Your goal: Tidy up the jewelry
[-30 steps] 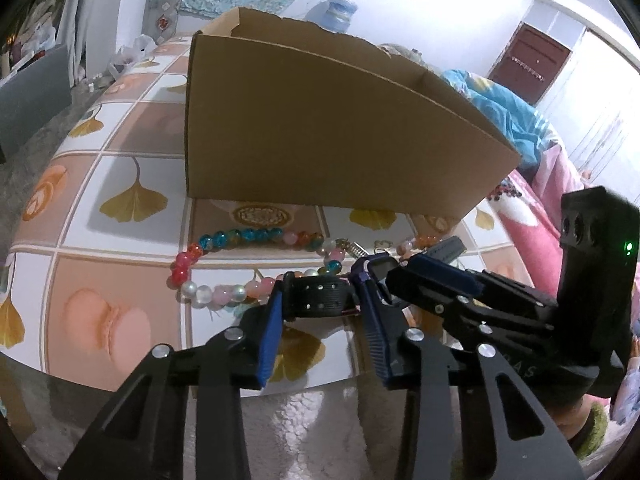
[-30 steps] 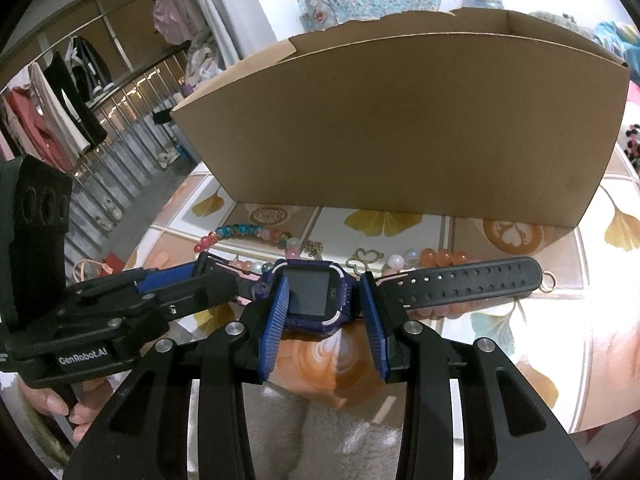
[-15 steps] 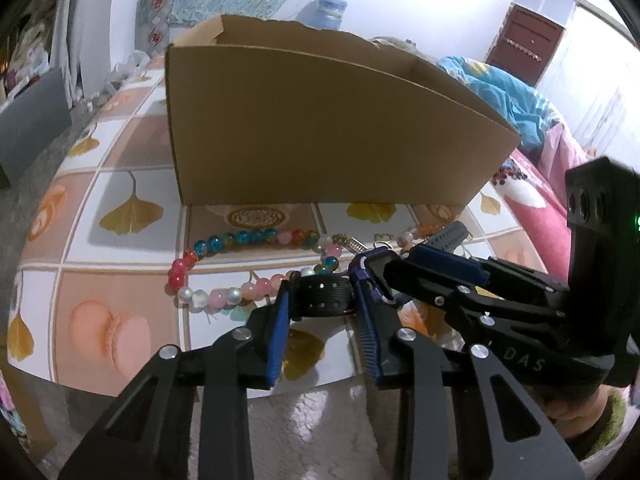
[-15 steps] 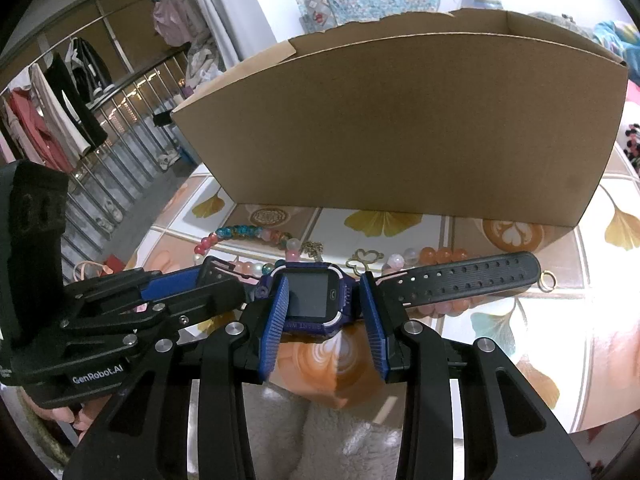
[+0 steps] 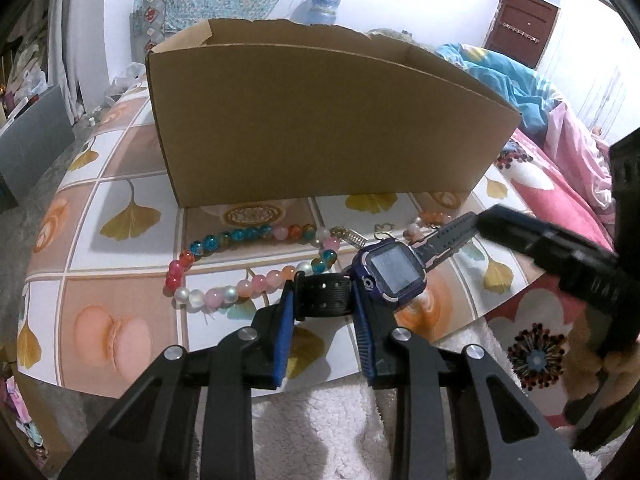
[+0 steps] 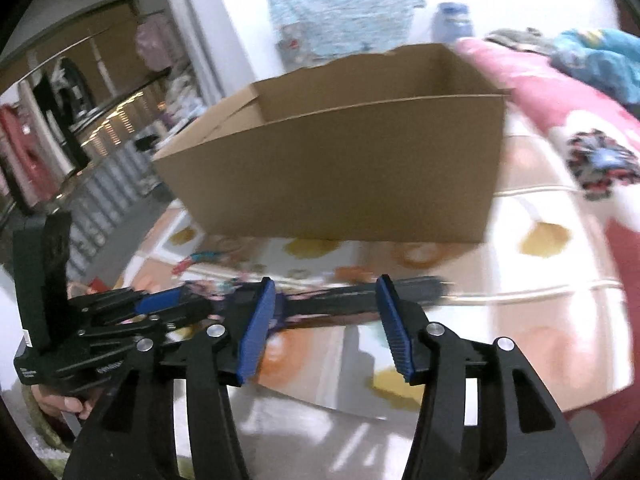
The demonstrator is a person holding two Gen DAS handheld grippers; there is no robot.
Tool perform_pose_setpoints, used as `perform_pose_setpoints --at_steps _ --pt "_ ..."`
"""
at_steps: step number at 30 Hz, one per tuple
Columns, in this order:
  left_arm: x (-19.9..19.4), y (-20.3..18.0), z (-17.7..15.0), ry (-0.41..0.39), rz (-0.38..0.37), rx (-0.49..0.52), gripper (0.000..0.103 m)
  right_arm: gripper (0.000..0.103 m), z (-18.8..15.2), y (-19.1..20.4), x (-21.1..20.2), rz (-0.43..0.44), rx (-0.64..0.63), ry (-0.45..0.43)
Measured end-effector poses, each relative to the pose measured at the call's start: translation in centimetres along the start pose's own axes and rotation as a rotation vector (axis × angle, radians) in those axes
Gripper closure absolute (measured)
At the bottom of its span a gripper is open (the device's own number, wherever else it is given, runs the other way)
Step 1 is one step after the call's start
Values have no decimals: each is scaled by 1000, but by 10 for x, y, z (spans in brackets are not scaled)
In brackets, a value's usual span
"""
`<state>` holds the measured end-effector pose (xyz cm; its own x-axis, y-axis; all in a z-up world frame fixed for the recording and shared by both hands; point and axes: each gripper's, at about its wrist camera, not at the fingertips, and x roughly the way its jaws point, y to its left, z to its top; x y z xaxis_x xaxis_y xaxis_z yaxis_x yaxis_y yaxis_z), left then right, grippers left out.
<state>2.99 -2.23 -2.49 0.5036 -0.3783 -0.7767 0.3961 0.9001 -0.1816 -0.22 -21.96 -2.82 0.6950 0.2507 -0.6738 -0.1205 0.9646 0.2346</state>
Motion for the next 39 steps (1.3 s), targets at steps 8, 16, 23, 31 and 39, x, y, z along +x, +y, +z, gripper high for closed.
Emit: perform_pose_setpoints --at_steps 8,16,23,31,39 --pt "2 -1 -2 11 10 5 76 40 4 -34 7 -96 56 27" --pt "4 -2 -2 10 14 5 76 39 7 -43 19 -85 54 39" --pt "5 -2 -2 7 19 7 76 39 6 -37 16 -1 59 43" --pt "5 -2 -2 7 20 7 76 39 3 -40 24 9 97 62" --pt "6 -1 -2 5 20 5 76 40 4 -52 23 97 179 68"
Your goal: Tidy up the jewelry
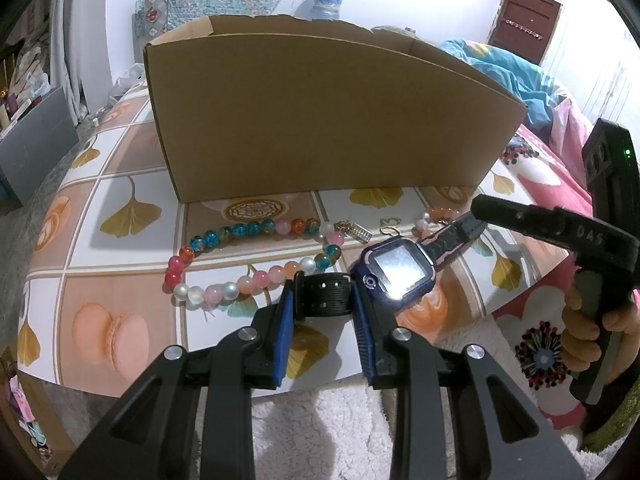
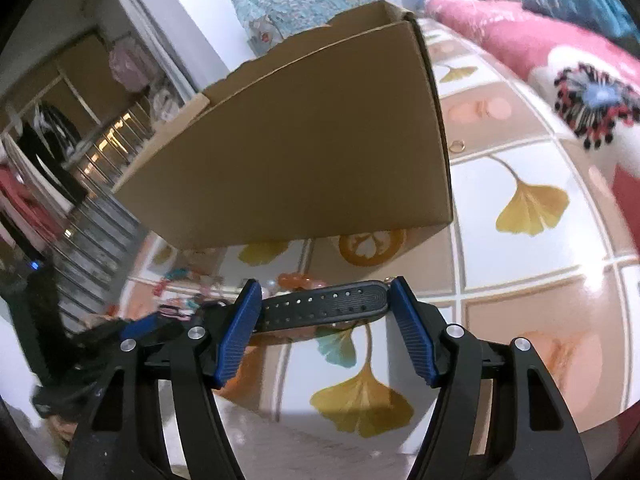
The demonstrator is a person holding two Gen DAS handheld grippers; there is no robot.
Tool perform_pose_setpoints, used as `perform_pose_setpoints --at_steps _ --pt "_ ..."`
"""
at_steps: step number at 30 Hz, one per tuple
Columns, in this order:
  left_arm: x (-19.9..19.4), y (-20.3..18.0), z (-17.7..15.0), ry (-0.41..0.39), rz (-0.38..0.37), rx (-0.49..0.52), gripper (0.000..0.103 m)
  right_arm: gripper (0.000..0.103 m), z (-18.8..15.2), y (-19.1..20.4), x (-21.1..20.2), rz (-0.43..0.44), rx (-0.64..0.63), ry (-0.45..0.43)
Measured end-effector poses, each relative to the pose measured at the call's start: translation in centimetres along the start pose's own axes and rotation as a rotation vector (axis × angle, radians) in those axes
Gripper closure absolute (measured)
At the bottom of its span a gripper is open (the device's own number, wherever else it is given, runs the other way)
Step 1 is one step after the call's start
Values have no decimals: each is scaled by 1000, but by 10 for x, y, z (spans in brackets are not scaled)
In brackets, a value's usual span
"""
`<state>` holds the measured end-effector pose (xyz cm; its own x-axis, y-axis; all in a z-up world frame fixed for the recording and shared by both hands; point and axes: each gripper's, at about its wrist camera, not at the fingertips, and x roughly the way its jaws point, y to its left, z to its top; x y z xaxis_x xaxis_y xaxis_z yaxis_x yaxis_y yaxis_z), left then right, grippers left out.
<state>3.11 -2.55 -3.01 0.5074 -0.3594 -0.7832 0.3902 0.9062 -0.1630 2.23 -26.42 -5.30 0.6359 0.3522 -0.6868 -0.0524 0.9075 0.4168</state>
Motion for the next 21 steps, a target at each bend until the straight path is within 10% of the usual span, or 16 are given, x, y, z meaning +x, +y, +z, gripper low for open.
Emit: perform_pose_setpoints --at_steps 10,21 --pt "-1 0 0 0 1 0 76 40 1 3 -4 141 52 6" --pt "-1 1 -1 -1 0 0 75 39 -3 12 -1 -102 -47 6"
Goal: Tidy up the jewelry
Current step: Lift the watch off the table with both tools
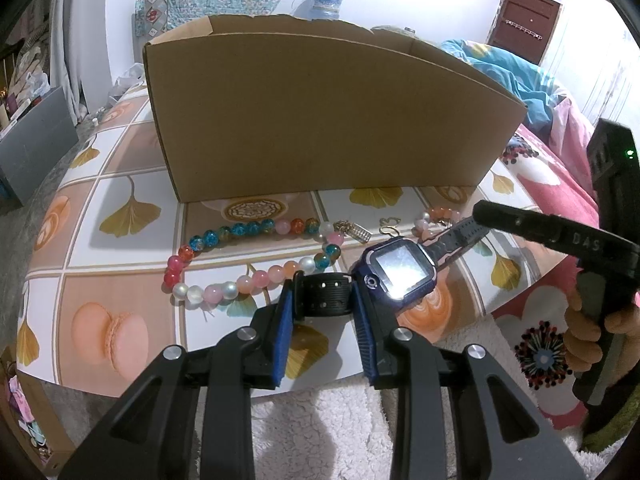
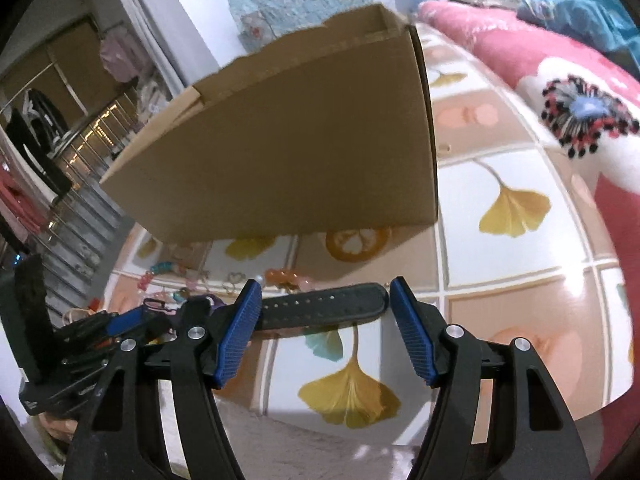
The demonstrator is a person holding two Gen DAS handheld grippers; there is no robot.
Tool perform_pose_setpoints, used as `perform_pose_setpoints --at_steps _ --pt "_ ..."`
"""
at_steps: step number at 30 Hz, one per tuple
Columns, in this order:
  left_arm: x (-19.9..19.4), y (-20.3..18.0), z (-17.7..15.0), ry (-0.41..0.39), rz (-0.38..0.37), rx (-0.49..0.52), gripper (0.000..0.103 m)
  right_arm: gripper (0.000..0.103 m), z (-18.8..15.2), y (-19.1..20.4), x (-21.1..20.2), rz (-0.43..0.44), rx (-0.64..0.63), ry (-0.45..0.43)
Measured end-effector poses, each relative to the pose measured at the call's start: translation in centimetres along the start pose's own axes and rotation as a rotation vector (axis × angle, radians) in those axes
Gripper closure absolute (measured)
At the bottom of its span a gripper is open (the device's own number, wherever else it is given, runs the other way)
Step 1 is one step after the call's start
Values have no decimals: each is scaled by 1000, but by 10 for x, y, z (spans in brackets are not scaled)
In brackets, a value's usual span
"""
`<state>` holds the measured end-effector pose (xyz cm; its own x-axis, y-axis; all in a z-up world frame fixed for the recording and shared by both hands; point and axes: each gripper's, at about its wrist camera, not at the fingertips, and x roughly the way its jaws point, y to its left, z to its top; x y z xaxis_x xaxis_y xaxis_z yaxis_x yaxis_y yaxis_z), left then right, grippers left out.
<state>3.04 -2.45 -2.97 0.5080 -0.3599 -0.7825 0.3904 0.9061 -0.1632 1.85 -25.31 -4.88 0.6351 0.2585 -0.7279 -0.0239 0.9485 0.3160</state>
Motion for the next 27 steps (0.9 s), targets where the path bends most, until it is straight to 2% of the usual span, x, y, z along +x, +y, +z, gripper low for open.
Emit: perform_pose_setpoints --at_steps 8,16,20,24,27 --pt "0 0 0 0 -1 -3 75 37 3 3 7 17 3 16" --pt "0 0 0 -1 -2 -5 75 37 4 -12 3 155 110 26" --pt "0 0 0 -1 -2 -5 75 37 5 -11 0 201 122 20" --pt "0 0 0 -1 -2 -4 74 43 5 -4 -3 216 100 19" --pt "0 0 0 0 -2 -5 74 52 3 2 0 232 91 35"
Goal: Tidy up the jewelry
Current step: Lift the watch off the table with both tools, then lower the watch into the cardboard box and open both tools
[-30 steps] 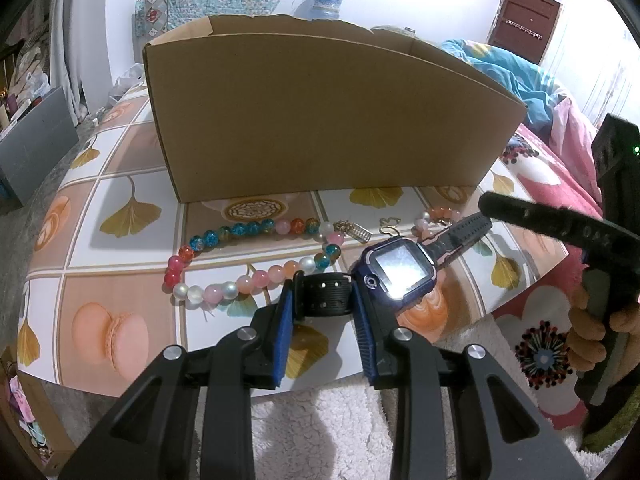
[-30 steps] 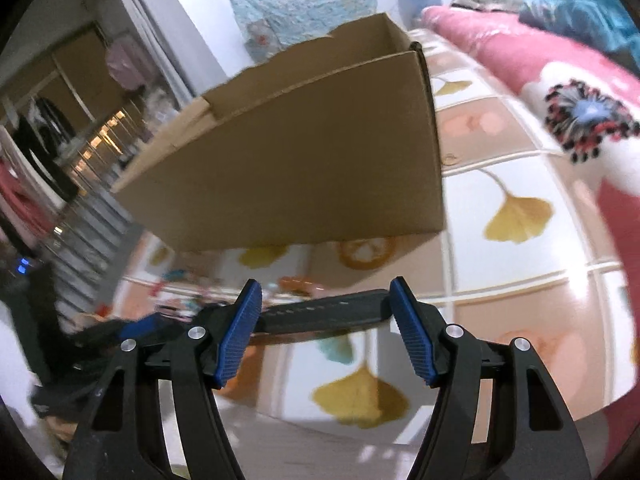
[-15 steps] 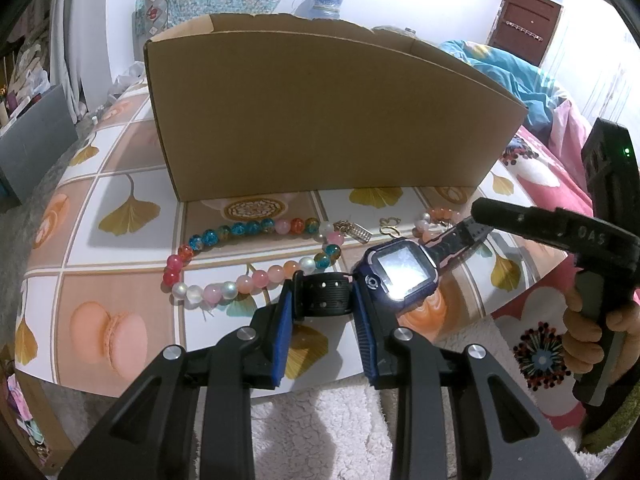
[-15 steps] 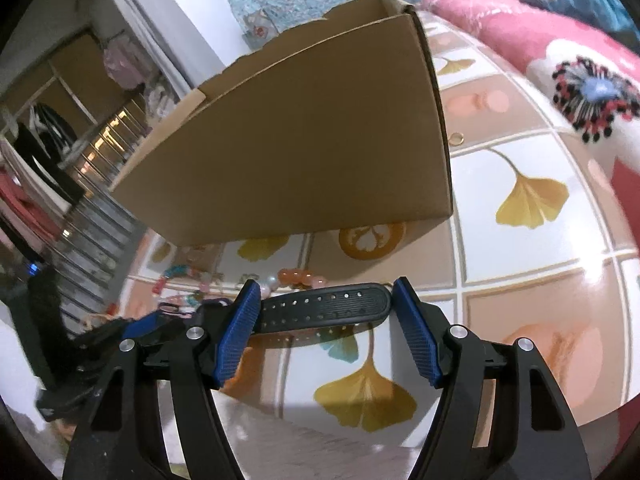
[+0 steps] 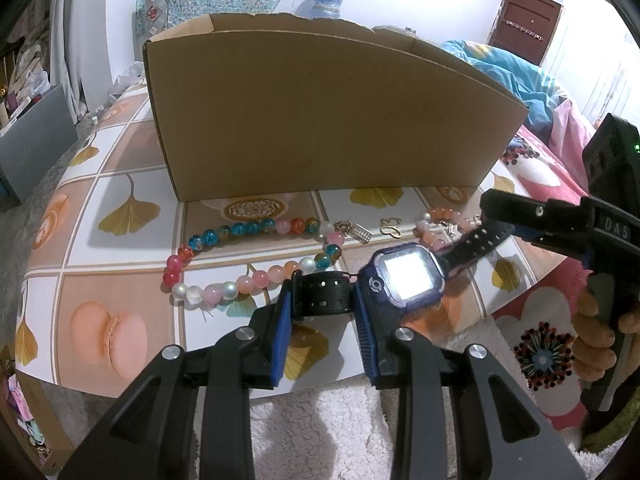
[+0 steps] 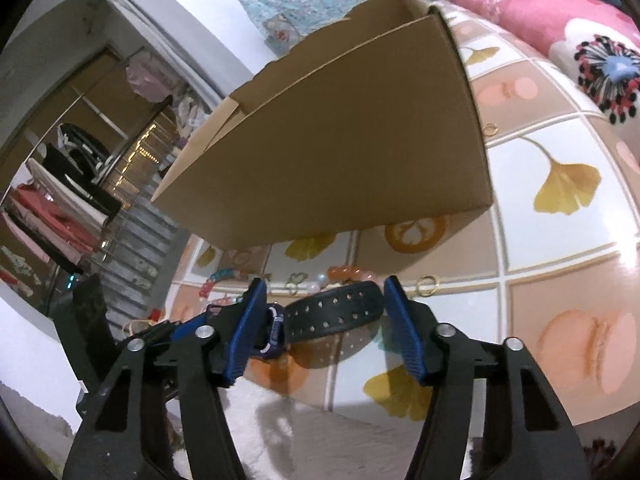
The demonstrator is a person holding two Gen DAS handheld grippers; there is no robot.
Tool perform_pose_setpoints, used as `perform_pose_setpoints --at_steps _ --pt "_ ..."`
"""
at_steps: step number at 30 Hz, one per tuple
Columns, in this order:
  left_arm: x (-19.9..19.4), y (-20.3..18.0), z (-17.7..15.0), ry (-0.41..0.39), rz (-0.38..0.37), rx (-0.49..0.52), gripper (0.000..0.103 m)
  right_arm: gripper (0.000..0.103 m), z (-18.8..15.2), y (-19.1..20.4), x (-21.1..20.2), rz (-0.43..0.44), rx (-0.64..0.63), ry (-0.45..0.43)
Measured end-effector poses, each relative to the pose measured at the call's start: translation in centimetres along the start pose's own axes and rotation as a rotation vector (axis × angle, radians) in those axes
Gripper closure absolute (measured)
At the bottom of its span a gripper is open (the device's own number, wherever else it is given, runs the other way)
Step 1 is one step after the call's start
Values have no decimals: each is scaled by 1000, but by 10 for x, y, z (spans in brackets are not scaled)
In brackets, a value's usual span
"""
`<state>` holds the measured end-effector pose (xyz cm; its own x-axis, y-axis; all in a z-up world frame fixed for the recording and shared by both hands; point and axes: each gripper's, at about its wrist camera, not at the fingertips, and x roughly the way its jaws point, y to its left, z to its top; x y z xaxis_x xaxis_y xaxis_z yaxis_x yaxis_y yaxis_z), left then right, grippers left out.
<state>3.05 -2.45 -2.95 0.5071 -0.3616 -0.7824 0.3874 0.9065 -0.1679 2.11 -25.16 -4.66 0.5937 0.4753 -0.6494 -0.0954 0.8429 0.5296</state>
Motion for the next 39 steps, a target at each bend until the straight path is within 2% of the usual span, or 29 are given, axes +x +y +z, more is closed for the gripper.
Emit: perform_pose_setpoints --at_steps 5,7,10,14,23,30,35,39 --pt "3 0 -1 5 -4 -3 73 73 -5 9 5 2 -27 19" --pt "3 0 -1 4 -4 -5 73 76 -7 9 5 -5 -32 22" --pt "4 0 -1 3 -6 -7 73 89 -10 8 7 -12 -29 30" --pt "3 0 -2 1 -6 -8 73 98 -12 7 6 -12 -27 30" --pt "-8 3 -4 -14 -30 -20 75 101 -12 20 -8 -28 -55 -7" --pt "-44 1 -3 -55 -98 -17 76 101 -11 46 -34 -12 -81 -65" --pt "-86 0 26 -145 -158 -5 76 101 11 80 -62 9 -136 -139" --pt "-111 2 71 -243 -158 26 76 101 63 108 -76 57 -218 -196"
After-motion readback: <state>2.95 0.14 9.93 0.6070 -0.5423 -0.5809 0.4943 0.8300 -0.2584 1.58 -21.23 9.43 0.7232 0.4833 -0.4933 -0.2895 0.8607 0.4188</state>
